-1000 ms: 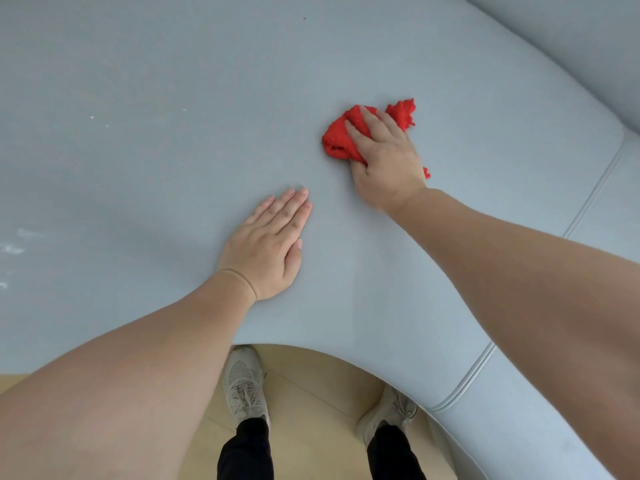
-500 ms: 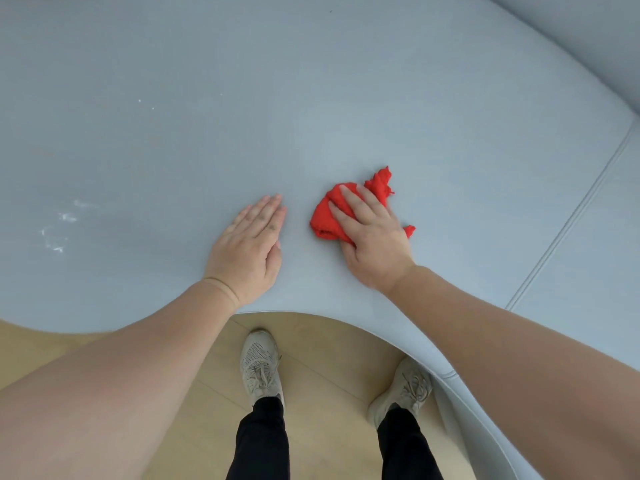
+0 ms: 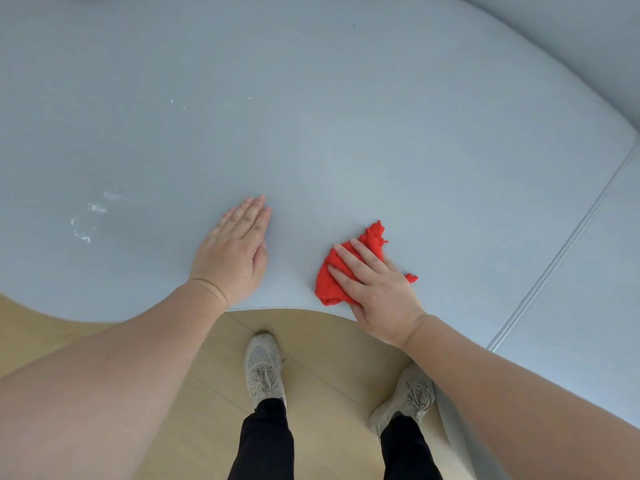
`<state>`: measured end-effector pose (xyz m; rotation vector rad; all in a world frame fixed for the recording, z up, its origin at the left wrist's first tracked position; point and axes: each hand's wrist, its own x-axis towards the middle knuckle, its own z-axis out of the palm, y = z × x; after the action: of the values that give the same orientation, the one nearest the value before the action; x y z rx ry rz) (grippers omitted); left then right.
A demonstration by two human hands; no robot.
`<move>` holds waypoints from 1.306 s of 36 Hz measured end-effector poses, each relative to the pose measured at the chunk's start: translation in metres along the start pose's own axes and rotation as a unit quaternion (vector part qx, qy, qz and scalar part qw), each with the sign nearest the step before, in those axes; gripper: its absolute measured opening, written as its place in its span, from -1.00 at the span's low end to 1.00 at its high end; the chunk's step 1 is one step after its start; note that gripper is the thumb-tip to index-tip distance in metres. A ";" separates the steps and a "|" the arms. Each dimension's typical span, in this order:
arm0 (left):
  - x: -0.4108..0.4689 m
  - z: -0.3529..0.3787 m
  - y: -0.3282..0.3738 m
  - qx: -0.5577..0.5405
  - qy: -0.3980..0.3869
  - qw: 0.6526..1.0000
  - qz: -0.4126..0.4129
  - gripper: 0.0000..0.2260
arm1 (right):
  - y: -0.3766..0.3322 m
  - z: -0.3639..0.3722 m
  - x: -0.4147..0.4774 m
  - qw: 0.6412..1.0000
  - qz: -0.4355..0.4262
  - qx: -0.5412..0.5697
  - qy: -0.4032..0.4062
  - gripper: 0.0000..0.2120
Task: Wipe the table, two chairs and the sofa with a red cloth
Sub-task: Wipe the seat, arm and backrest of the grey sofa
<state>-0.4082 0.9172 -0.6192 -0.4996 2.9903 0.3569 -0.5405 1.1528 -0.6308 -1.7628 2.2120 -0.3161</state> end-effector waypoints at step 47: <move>0.061 0.018 -0.042 -0.016 0.043 0.998 0.046 -0.51 | 0.156 -0.065 0.200 0.989 -0.143 -0.015 -0.027 -0.55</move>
<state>-0.4514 0.8643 -0.6537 -0.3898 3.1021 0.4003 -0.7469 0.9924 -0.6427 -2.0825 1.9361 -0.2931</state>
